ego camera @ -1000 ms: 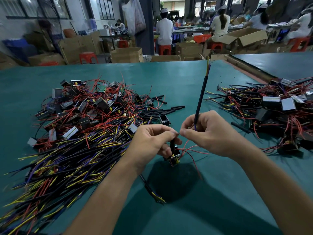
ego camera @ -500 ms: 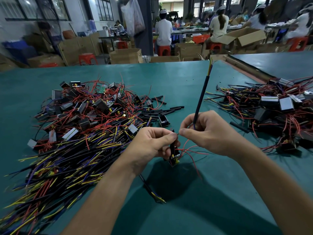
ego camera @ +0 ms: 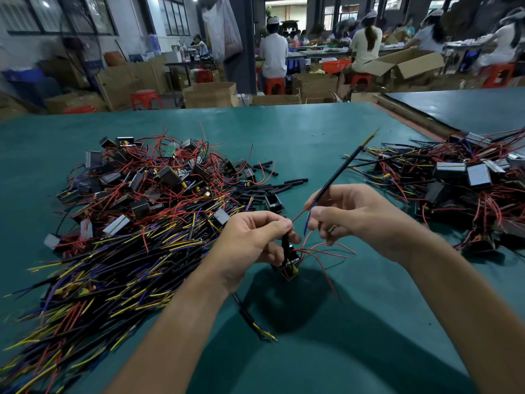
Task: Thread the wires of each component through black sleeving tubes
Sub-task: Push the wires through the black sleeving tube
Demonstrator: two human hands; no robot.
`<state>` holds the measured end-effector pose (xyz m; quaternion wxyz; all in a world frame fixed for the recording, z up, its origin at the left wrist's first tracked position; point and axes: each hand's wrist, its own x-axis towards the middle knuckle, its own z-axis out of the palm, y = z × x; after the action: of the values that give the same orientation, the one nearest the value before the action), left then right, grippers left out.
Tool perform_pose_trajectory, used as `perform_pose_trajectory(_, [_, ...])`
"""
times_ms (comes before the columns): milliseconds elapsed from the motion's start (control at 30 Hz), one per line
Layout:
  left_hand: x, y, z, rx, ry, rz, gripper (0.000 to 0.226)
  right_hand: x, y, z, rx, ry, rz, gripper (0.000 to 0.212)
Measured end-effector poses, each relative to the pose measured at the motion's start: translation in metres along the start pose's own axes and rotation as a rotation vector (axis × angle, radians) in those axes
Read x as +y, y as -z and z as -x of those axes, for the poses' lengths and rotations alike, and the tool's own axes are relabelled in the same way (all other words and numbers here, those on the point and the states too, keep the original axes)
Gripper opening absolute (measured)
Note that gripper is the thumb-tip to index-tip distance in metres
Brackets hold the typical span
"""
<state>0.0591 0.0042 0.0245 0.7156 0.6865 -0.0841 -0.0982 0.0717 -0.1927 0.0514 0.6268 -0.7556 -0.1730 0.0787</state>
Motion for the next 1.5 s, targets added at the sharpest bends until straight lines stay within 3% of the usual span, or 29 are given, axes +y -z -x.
perform_pose_trajectory(367, [-0.001,0.0,-0.004,0.074,0.042,0.06,0.01,0.004,-0.004,-0.001,0.039,0.022,-0.008,0.013])
perform_pose_trajectory(1000, [-0.005,-0.002,-0.002,-0.028,0.08,-0.005,0.006,0.001,-0.013,-0.002,0.084,0.161,0.029,0.032])
perform_pose_trajectory(1267, [-0.003,-0.004,-0.001,-0.017,0.09,0.01,0.013,0.001,-0.015,-0.001,0.107,0.261,0.113,0.021])
perform_pose_trajectory(1367, [-0.004,-0.005,-0.002,0.019,0.046,-0.041,0.003,0.004,-0.015,-0.003,0.151,0.291,0.13,0.017])
perform_pose_trajectory(1500, [-0.007,-0.005,-0.002,0.065,-0.025,-0.09,0.008,0.005,-0.016,-0.004,0.194,0.322,0.197,0.007])
